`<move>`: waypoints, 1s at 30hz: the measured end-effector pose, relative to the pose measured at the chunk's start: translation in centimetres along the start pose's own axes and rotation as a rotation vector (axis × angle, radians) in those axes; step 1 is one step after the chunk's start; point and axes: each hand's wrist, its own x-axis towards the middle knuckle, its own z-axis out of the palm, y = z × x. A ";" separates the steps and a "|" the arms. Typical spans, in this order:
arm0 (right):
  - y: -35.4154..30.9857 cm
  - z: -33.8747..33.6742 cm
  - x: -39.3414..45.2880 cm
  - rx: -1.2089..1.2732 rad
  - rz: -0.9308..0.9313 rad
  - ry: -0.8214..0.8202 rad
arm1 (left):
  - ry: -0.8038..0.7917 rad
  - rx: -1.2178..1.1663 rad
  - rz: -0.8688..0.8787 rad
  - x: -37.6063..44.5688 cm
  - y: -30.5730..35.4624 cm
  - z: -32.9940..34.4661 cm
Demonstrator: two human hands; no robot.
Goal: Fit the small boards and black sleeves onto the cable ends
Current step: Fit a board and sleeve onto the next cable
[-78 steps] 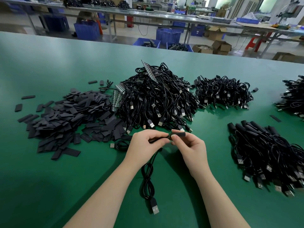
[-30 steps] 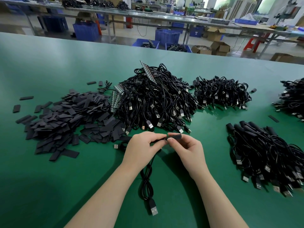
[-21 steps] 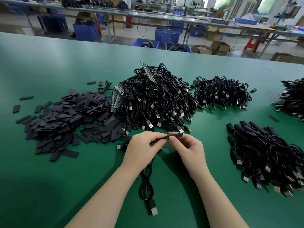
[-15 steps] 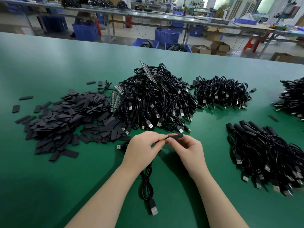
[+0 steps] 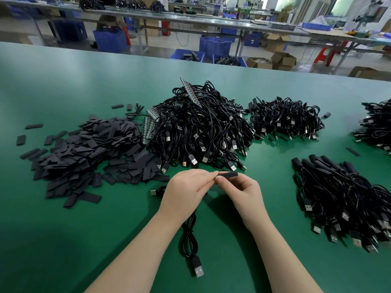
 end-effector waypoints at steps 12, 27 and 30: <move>0.2 0.1 0.1 0.072 -0.011 0.077 | -0.021 -0.046 -0.083 0.1 0.7 0.0; 0.8 1.1 -0.5 -0.119 -0.161 0.220 | 0.009 -0.020 -0.191 0.3 0.2 -0.1; 0.8 1.2 -0.6 -0.163 -0.238 0.263 | 0.010 -0.014 -0.217 0.3 0.1 -0.1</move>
